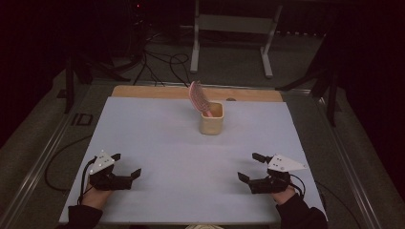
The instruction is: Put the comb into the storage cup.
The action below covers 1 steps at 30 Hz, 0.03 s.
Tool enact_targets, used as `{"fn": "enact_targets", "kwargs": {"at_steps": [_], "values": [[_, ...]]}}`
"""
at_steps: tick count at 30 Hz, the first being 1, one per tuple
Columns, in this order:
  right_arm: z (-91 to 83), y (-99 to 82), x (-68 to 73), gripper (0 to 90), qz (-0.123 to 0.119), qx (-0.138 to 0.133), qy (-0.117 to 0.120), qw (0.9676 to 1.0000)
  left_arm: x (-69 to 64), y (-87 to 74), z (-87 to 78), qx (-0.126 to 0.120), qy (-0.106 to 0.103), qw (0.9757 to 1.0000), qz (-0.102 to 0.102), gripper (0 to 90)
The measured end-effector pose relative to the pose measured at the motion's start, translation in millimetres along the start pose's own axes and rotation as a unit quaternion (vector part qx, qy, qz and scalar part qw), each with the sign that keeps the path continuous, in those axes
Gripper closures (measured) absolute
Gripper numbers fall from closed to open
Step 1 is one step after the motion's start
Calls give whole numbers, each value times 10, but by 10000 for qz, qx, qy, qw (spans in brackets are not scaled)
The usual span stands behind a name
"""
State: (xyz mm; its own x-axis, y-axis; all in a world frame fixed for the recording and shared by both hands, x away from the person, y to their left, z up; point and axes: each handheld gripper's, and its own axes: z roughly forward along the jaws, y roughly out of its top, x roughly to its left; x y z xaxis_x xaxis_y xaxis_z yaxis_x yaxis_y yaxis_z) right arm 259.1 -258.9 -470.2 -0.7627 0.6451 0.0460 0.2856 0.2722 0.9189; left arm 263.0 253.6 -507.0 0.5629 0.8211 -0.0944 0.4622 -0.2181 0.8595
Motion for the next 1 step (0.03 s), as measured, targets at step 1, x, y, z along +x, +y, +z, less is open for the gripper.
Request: {"fn": "enact_targets", "kwargs": {"at_steps": [1], "values": [[0,0,0,98,0,0,0,10000,0,0,0,0,0,10000,0,1]]}}
